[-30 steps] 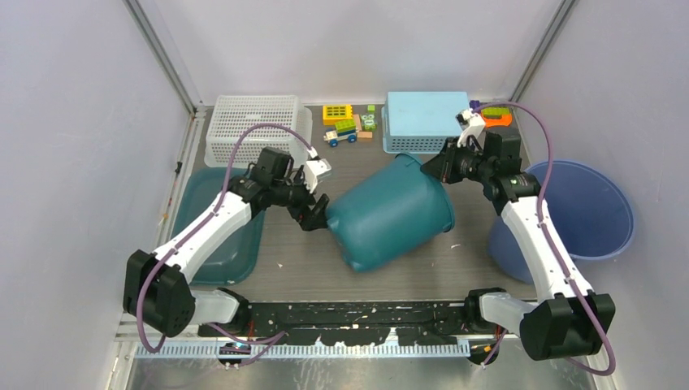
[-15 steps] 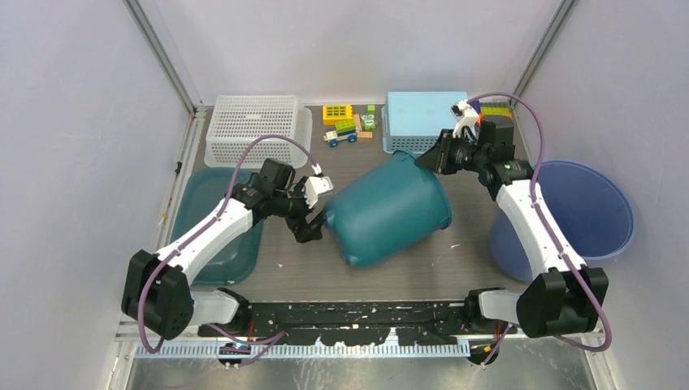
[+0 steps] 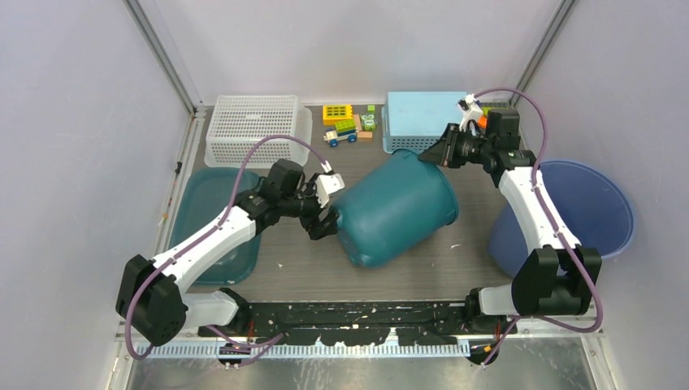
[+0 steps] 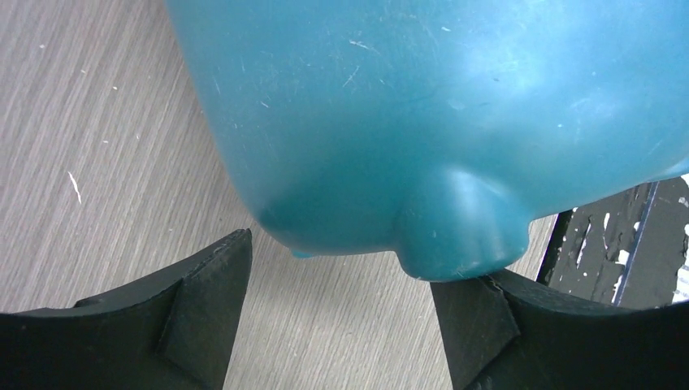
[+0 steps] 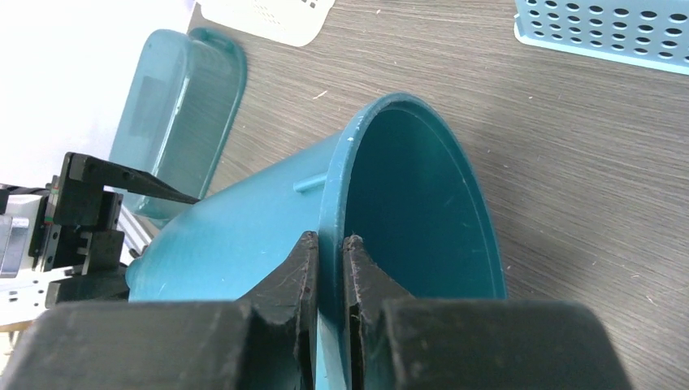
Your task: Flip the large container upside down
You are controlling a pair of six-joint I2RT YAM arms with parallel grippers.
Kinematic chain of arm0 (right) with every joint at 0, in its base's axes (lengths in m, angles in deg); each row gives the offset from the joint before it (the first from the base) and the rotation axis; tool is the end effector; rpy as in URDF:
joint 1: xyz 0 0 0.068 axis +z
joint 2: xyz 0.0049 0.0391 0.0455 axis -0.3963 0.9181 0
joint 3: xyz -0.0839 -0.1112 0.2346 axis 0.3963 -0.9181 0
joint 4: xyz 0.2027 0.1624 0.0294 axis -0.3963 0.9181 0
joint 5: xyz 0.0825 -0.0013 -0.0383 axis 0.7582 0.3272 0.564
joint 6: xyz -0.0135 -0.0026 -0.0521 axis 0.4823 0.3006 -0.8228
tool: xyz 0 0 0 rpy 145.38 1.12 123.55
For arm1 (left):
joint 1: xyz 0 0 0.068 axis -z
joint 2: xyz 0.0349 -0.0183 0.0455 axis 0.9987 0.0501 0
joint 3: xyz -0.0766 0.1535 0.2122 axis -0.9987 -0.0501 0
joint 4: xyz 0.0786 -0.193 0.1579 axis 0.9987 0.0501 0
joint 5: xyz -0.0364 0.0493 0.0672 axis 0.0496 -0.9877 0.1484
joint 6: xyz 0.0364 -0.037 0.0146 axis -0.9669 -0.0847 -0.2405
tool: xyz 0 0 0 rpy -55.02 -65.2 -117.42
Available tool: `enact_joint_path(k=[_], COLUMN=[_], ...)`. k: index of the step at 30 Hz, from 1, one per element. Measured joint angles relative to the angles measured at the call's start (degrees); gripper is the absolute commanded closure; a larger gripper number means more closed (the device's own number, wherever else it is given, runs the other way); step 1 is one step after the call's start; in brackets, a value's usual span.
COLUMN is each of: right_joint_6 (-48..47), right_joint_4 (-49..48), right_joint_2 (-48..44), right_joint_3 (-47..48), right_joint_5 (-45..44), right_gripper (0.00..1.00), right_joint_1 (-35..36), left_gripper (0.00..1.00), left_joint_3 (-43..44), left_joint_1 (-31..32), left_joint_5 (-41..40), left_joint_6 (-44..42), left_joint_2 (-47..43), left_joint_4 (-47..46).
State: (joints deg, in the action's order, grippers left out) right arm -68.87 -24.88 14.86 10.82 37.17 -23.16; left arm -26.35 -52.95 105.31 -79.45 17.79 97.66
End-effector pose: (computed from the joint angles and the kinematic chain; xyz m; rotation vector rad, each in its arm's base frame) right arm 0.2975 0.0247 0.3256 -0.2015 2.1293 0.9183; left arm 0.2077 -0.1620 0.2679 1.2625 1.9409 -0.7293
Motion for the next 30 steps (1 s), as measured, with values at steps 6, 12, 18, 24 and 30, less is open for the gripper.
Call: enact_joint_path(k=[6, 12, 18, 24, 30], right_joint_6=[0.5, 1.6, 1.6, 1.7, 2.1], right_joint_4=[1.2, 2.1, 3.7, 4.1, 3.1], right_joint_2=[3.6, 8.0, 10.6, 13.0, 15.2], right_joint_3=[2.1, 4.2, 5.8, 7.2, 7.7], right_joint_5=[4.6, 10.0, 12.2, 12.6, 13.2], right_gripper=[0.98, 0.98, 0.98, 0.99, 0.99], right_joint_1=[-2.7, -6.8, -11.0, -13.4, -15.8], left_gripper=[0.23, 0.23, 0.22, 0.21, 0.21], left_joint_3=[0.4, 3.5, 7.1, 10.3, 10.8], left_joint_1=[1.1, 2.4, 2.6, 2.6, 2.6], left_joint_5=[-1.8, -4.0, -6.4, -8.8, -9.4], left_joint_6=[2.5, 4.7, 6.6, 7.1, 7.5], left_joint_2=[-0.8, -0.8, -1.4, -2.3, -2.9], left_joint_4=[-2.1, -3.4, -5.2, -5.2, -5.0])
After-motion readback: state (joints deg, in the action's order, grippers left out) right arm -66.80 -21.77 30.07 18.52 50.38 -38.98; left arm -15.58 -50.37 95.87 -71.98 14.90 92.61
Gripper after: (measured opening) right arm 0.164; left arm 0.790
